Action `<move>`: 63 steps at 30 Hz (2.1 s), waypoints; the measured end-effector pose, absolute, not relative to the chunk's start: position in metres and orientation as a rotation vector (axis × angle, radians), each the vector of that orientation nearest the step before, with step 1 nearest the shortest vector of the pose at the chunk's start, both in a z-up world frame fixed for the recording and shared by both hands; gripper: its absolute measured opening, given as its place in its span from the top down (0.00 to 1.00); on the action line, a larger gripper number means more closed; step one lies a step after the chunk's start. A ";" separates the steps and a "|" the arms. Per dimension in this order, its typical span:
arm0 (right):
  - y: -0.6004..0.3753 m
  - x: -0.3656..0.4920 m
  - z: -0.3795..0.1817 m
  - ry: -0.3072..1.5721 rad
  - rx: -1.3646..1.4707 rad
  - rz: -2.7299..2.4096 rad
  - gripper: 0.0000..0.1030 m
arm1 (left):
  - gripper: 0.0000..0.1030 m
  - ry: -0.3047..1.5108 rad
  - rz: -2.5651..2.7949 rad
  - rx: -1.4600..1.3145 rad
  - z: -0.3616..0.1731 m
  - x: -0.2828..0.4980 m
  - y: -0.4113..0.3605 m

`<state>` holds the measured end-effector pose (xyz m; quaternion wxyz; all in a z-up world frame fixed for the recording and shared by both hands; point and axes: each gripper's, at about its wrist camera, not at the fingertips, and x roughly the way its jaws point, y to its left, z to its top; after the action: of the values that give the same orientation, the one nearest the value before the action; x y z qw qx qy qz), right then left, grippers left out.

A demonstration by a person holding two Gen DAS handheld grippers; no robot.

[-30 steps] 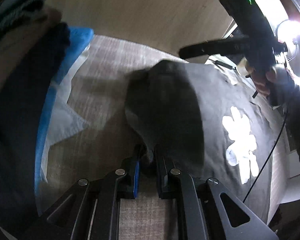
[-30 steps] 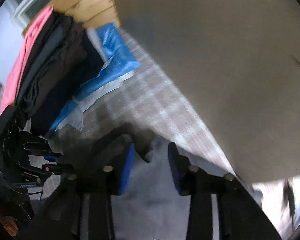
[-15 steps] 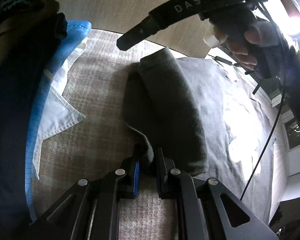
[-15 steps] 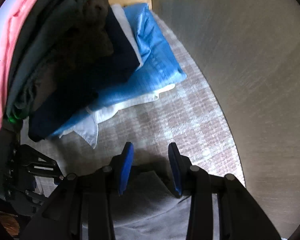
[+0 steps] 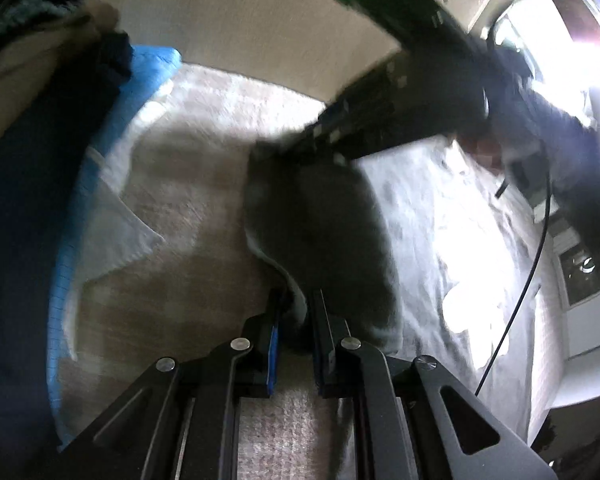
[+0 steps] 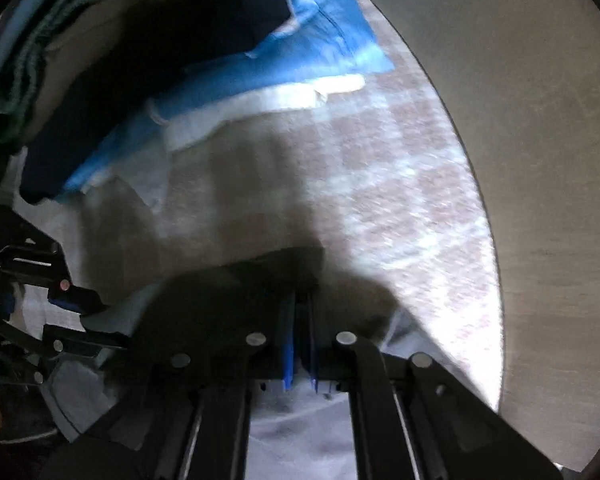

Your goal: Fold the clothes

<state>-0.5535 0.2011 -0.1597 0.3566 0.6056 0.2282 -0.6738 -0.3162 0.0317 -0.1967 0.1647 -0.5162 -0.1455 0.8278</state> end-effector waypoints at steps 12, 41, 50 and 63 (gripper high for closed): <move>0.333 -0.498 -0.101 0.493 1.432 -2.063 0.70 | 0.78 -0.247 2.161 -1.360 -0.154 -0.292 0.103; 0.409 -0.454 -0.124 0.385 1.664 -2.212 0.80 | 0.72 0.038 2.061 -1.448 -0.200 -0.279 0.169; 0.377 -0.489 -0.113 0.216 1.522 -2.260 0.62 | 0.72 -0.023 2.294 -1.567 -0.201 -0.289 0.109; 0.294 -0.540 -0.163 0.292 1.607 -2.081 0.96 | 0.65 0.072 2.259 -1.521 -0.222 -0.285 0.129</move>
<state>-0.5396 0.2941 -0.1631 0.2458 0.5888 0.1068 -0.7625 -0.2852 0.1294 -0.2222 0.2073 -0.5462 0.0259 0.8112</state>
